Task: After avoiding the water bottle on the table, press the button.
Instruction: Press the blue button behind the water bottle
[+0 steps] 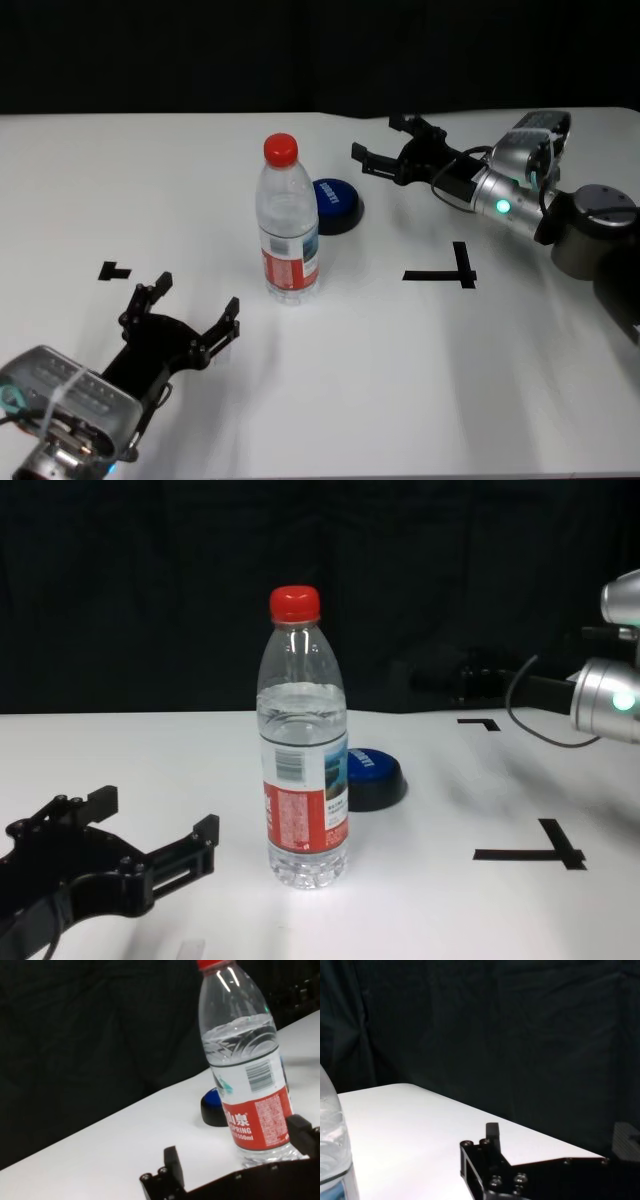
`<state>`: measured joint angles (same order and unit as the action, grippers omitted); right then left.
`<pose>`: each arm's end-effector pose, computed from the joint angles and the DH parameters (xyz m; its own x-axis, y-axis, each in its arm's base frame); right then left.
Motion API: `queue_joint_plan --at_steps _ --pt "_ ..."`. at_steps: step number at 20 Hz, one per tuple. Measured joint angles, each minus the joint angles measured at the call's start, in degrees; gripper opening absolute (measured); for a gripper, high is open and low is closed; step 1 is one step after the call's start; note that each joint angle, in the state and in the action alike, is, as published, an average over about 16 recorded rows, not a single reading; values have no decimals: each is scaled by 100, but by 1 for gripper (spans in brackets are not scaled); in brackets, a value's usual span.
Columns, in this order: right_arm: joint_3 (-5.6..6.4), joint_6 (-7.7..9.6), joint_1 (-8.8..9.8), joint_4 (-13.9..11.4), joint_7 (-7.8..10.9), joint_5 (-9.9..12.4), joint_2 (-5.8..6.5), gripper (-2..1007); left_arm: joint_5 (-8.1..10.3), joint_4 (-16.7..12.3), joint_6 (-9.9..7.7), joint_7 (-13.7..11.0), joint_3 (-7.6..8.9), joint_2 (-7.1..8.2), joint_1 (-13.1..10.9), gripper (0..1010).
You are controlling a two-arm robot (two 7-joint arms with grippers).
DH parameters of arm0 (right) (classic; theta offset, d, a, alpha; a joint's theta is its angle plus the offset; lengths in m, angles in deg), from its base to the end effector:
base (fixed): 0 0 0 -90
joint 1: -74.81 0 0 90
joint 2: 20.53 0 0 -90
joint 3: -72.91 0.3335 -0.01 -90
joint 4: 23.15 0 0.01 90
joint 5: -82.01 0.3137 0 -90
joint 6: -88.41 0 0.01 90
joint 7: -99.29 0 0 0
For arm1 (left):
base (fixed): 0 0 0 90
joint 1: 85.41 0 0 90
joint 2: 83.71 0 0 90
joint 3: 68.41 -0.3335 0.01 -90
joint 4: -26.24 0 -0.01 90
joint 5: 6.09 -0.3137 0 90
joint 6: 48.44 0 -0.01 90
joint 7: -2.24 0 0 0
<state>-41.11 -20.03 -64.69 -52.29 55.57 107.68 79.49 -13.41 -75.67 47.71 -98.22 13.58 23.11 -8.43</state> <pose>0.5682 -0.0444 -0.2910 0.7493 -0.6603 0.0496 0.6578 0.7509 0.0589 0.2545 0.0358 -0.3431 0.3737 0.8509 0.3692 -0.9202 0.3902 0.0321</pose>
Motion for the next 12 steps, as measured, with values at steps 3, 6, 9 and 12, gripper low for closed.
queue_joint_plan --at_steps 3,6,9,12 --pt "11 -134 -141 364 124 -42 -132 1003 0 0 0 0 0 0 0 1003" --pt "9 -316 -322 830 254 -49 -273 1002 0 0 0 0 0 0 0 1003" --pt "-8 -569 -573 1458 409 -24 -443 1002 0 0 0 0 0 0 0 1003" --pt "-32 -795 -799 2018 541 7 -591 1002 0 0 0 0 0 0 0 1003"
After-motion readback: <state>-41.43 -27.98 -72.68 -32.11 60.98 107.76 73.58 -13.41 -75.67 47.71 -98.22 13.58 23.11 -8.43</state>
